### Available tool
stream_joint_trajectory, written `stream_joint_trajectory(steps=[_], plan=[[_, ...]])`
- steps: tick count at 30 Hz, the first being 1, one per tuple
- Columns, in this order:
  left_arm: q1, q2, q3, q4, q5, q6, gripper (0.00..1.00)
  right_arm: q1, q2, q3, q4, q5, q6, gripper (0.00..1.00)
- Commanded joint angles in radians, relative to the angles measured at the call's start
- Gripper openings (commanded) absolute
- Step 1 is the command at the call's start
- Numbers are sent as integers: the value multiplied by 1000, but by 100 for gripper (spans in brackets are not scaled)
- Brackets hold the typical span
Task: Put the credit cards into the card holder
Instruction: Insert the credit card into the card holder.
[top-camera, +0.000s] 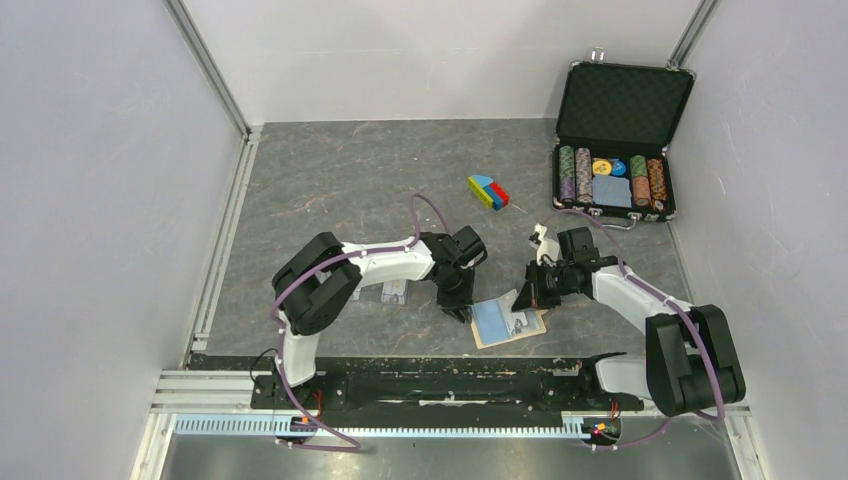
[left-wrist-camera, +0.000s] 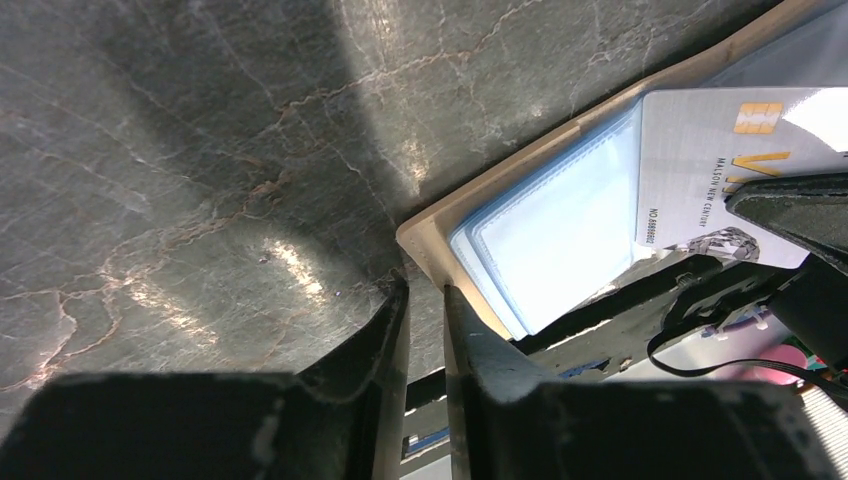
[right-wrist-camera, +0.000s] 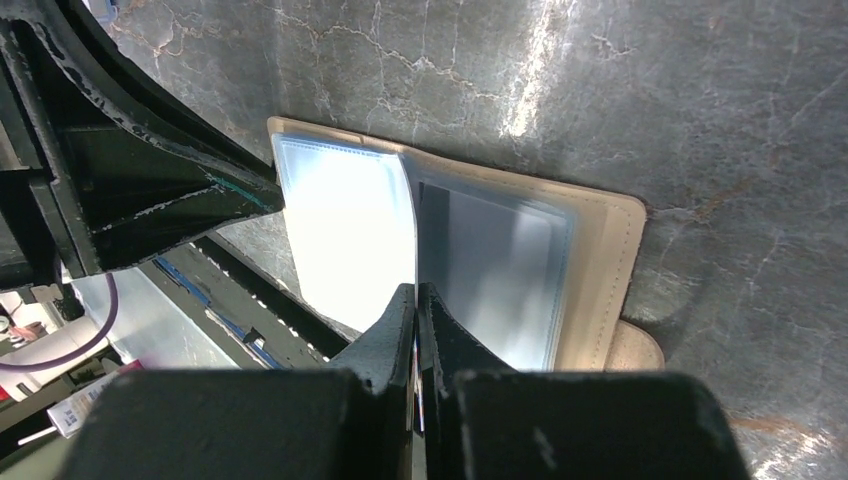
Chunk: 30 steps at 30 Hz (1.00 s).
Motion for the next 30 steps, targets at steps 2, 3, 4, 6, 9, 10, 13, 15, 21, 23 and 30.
stream_joint_trajectory(steps=[2,3,4,6,9,10,13,15,21,23,30], plan=[[-11,63,-10,-38,-61,4,23,-3,28,-8,2,73,-35,0],[-13,68,-8,-45,-64,6,22,-3,30,0,-13,102,-44,0],[-13,71,-6,-48,-68,8,21,-3,29,11,-31,124,-59,0],[-15,76,-3,-51,-70,9,19,-3,27,36,-65,174,-83,0],[-18,87,3,-56,-70,12,17,-3,30,69,-104,212,-110,0],[-19,92,5,-57,-71,13,17,-3,30,72,-109,217,-115,0],[-25,103,12,-57,-63,12,17,-3,37,62,-107,206,-117,0],[-31,109,24,-57,-60,13,16,-3,45,43,-92,176,-117,0],[-43,114,58,-57,-39,12,20,-3,54,-54,14,17,-50,0],[-44,111,64,-57,-36,10,21,-3,52,-88,54,-16,-10,0],[-44,108,60,-81,-51,20,21,-3,42,-139,118,-57,46,0]])
